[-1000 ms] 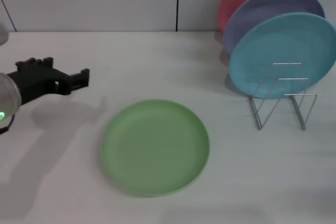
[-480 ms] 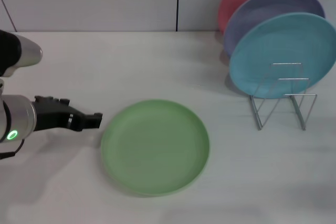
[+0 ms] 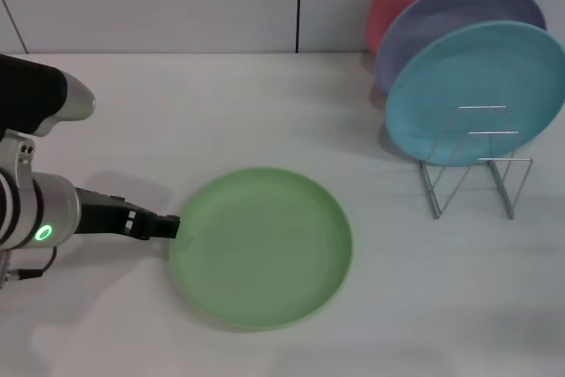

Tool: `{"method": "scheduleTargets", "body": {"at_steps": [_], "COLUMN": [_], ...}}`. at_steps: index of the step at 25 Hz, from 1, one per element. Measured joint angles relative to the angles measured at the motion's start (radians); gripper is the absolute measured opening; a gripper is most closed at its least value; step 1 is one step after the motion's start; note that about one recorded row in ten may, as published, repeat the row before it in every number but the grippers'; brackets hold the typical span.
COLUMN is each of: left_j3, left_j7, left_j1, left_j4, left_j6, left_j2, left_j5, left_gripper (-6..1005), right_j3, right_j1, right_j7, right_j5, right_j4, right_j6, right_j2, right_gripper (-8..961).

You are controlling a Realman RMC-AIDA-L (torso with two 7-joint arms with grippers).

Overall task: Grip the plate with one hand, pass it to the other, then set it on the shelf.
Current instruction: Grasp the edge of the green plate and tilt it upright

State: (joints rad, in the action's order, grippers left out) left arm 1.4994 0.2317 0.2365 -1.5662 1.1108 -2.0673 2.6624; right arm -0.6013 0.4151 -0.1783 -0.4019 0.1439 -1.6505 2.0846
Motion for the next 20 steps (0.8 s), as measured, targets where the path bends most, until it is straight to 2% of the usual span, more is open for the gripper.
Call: {"method": "scheduleTargets", "body": {"at_steps": [13,20], "left_j3": [-0.047,-0.056], "left_j7": [-0.039,-0.046], "left_j1": [0.018,0.030], "left_j4": [0.011,0.062], "left_j6": [0.021,0.012], "left_j2": [-0.001,-0.001], "left_j5": [-0.001,-0.001], "left_gripper": [862,861], "right_j3": [0.004,0.001], "right_j1": [-0.009,-0.013], "right_j7": [0.001,0.001], "right_j5": [0.000,0.000], "right_j4": [0.000,-0.001], "right_j6": [-0.003,-0.004], "right_j2": [0.001,0.000], "right_gripper": [820,820]}}
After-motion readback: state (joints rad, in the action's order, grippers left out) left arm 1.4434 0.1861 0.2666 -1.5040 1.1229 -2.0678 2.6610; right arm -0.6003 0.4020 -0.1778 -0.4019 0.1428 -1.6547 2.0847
